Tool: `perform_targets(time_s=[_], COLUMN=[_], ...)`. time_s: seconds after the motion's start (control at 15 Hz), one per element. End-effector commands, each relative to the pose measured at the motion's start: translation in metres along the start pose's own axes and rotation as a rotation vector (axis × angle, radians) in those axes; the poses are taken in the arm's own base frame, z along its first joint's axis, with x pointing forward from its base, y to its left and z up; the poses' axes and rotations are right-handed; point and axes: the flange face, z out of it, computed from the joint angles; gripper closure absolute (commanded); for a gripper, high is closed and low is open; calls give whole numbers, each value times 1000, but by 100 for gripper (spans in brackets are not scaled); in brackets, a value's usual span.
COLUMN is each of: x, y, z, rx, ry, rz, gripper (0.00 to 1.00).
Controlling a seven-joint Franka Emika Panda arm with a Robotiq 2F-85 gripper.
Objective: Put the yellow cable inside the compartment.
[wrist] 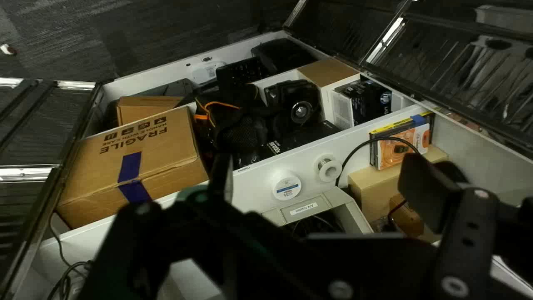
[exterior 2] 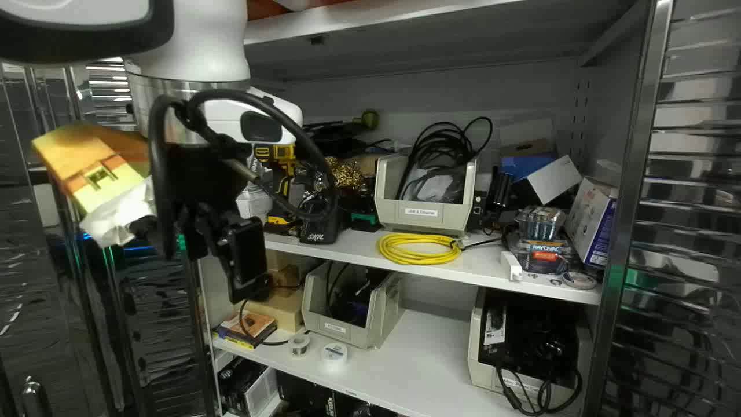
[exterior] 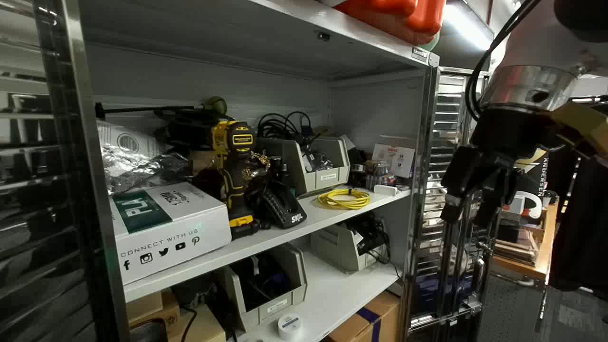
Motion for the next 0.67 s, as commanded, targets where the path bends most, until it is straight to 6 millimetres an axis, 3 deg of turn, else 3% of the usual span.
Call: perform_targets(time_s=[0.0,0.53,0.6], x=[1,1,8], y=[0,-1,0], z=[-3,-7,-7], rx=[0,1,1], ry=[3,13,19], rz=[-1,-3,6], gripper=[0,0,0])
